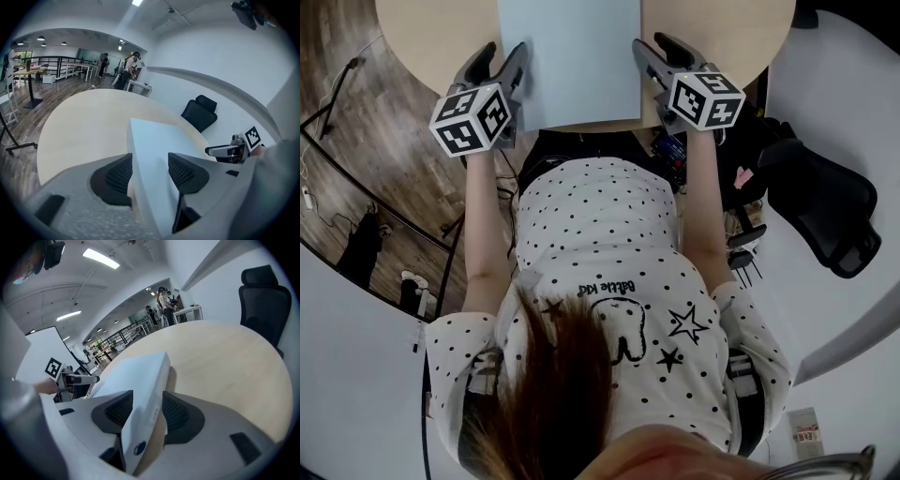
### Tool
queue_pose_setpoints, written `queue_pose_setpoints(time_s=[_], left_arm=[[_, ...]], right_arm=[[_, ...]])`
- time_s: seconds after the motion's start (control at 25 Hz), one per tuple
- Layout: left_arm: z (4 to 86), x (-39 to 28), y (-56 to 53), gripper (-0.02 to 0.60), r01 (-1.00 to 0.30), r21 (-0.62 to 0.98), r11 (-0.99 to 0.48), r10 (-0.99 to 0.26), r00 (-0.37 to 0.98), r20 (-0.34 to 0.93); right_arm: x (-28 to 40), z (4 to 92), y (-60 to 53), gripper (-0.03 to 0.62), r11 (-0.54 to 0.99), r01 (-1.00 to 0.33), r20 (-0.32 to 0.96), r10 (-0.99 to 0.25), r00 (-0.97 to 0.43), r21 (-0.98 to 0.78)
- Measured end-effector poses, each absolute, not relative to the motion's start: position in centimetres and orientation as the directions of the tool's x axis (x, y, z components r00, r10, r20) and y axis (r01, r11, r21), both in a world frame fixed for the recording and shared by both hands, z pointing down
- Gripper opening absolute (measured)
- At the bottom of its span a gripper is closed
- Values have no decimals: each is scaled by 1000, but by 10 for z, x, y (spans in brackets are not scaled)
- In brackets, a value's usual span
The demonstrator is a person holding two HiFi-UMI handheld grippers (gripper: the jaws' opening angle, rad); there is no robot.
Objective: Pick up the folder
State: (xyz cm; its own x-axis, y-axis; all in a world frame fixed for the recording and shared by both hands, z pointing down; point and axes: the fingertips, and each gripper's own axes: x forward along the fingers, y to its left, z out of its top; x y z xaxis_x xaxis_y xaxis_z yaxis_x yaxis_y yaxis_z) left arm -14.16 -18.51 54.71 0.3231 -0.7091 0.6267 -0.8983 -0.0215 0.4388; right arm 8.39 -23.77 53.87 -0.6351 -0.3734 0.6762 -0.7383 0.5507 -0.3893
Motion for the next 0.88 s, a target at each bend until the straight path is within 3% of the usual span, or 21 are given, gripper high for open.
queue_pose_setpoints(time_s=[0.88], left_arm=[[574,-125,-178,288,-800,596,64,-641,425,639]], right_arm=[[74,563,-221,241,423,-680,641,-254,-724,-600]])
